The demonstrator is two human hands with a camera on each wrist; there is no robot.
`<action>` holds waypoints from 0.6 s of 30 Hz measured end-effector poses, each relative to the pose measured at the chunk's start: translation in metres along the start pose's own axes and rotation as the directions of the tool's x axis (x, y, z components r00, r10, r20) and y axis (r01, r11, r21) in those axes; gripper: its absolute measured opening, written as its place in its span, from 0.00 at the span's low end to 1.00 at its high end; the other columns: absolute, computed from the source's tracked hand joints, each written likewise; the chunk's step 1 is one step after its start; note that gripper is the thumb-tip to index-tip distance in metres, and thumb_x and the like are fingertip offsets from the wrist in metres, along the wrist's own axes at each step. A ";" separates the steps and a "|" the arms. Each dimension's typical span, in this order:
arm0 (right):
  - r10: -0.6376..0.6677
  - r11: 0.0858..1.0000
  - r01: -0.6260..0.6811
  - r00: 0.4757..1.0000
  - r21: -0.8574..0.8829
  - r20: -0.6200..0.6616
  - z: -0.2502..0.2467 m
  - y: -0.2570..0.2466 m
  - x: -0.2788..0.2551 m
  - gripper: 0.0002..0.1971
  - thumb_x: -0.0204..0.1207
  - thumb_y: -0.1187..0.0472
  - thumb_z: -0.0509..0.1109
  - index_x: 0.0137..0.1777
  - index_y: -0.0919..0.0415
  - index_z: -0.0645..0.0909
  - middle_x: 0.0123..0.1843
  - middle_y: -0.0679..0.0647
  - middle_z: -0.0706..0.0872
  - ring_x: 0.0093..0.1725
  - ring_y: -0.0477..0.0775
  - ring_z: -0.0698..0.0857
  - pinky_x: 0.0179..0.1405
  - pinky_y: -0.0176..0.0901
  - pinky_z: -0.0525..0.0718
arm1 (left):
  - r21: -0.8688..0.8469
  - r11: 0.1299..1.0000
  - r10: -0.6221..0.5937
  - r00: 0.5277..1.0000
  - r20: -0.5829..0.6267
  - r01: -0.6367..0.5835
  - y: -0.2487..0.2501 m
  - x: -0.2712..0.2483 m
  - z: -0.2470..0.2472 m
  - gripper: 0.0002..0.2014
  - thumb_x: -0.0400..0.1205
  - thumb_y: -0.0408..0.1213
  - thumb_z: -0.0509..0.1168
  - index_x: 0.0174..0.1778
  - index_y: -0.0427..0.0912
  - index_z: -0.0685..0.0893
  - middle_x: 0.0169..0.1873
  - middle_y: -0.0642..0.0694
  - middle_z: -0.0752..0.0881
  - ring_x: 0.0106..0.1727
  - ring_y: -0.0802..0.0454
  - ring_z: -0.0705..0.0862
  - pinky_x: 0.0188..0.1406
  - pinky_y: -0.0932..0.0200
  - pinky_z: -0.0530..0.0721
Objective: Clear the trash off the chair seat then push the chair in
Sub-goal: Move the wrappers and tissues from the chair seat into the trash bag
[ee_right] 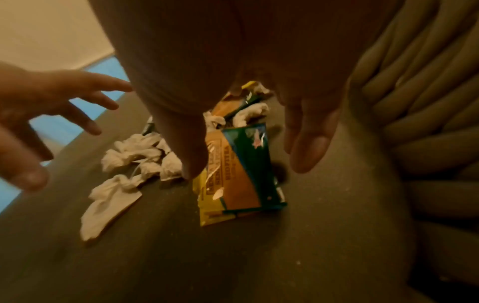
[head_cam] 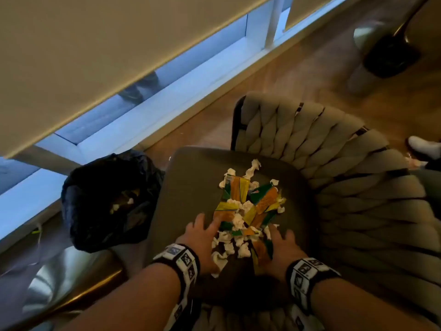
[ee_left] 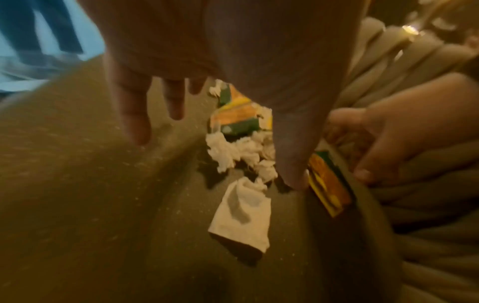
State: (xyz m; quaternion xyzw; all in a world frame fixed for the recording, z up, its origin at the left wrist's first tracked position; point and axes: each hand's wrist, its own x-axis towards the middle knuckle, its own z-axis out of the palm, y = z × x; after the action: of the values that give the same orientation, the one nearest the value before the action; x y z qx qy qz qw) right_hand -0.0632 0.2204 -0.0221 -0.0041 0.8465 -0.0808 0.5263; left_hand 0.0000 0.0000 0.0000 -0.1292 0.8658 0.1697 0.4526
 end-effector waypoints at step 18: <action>0.000 0.989 0.030 0.979 0.143 -0.206 0.017 -0.031 0.045 0.11 0.75 0.60 0.71 0.57 0.50 0.84 0.52 0.50 0.73 0.51 0.53 0.79 0.56 0.50 0.85 | 0.030 0.977 0.212 0.976 0.046 -0.213 -0.011 0.063 0.015 0.29 0.80 0.28 0.62 0.75 0.55 0.66 0.82 0.41 0.49 0.77 0.33 0.63 0.73 0.41 0.74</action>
State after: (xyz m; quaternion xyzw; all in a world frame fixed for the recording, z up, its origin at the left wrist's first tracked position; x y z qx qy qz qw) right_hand -0.0702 0.1838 -0.0652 0.0363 0.8880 -0.1463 0.4345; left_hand -0.0202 -0.0088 -0.0622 -0.0243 0.8677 0.2047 0.4524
